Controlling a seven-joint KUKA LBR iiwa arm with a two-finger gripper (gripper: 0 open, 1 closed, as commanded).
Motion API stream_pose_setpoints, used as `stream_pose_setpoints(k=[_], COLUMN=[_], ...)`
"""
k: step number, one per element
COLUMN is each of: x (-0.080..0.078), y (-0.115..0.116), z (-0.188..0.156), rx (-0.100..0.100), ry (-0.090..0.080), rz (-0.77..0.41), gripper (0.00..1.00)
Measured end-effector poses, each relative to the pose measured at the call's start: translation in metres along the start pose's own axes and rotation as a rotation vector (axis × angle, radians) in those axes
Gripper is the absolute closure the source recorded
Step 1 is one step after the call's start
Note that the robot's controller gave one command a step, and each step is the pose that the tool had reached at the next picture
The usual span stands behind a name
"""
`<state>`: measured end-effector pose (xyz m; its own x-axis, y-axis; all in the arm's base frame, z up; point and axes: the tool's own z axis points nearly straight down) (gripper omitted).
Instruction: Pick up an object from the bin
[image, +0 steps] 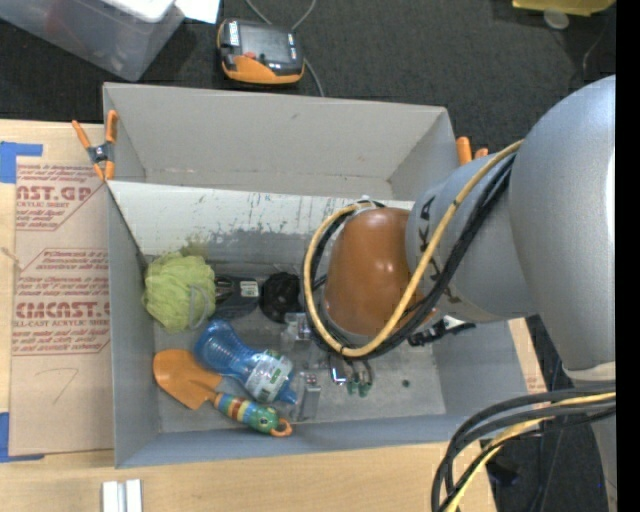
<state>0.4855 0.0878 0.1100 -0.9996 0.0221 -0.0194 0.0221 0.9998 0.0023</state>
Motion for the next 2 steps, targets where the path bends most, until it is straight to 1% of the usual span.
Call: stream_pose_setpoints(k=[1,2], x=[-0.004,-0.009], y=[0.007,0.009], z=[0.017,0.029], rx=[0.000,-0.001], ry=[0.013,0.003], rz=[-0.037,0.035], gripper=[0.00,0.00])
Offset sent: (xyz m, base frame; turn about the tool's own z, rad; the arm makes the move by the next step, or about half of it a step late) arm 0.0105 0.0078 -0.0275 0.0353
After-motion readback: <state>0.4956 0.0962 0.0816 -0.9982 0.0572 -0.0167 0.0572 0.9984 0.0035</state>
